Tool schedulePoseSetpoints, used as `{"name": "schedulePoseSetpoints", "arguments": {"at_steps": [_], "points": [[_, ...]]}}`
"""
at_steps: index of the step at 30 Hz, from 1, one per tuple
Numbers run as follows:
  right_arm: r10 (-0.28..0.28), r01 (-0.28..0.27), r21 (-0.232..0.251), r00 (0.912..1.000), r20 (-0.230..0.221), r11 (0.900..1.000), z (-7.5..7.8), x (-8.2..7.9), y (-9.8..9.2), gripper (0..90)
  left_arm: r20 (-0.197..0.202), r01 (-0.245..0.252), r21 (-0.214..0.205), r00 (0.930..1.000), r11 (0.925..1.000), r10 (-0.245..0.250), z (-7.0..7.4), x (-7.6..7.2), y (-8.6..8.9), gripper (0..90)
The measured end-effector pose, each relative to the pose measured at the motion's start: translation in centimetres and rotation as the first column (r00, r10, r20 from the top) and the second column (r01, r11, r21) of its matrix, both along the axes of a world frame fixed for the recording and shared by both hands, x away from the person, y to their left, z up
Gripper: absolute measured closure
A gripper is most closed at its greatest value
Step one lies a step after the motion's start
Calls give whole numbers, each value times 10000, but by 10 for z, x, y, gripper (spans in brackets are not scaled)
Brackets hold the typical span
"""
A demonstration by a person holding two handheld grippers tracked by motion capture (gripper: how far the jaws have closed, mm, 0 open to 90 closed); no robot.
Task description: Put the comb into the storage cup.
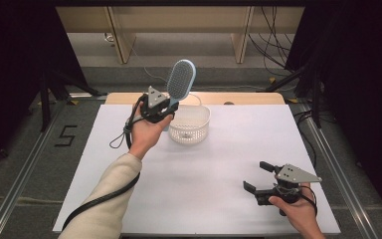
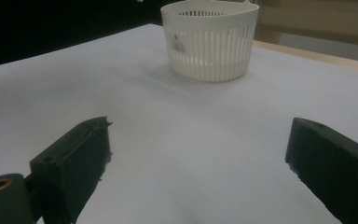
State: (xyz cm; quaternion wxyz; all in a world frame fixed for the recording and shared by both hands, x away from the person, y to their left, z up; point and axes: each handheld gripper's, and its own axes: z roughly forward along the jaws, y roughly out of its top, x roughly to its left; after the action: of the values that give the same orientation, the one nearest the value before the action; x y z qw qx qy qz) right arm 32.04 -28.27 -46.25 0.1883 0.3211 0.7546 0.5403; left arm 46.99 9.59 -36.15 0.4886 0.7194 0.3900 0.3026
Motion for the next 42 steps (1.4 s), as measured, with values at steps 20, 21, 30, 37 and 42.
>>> {"name": "schedulePoseSetpoints", "arguments": {"at_steps": [20,21,30,37,42], "points": [[-6,6,46,10000,-18,10000,0,0,0,72,47,62,-32,10000,10000,-62,4,6,-4,700],[-8,8,39,10000,-16,10000,0,0,0,73,58,70,-43,10000,10000,-70,4,6,-4,700],[-4,4,26,10000,-9,10000,0,0,-1,72,105,86,-39,9999,10000,-86,6,8,-5,700],[-6,6,28,10000,-6,10000,0,0,-1,73,116,81,-49,9999,10000,-80,5,9,-6,700],[3,-3,29,10000,-6,10000,0,0,-1,73,128,73,-45,9999,10000,-72,5,10,-7,700]]}}
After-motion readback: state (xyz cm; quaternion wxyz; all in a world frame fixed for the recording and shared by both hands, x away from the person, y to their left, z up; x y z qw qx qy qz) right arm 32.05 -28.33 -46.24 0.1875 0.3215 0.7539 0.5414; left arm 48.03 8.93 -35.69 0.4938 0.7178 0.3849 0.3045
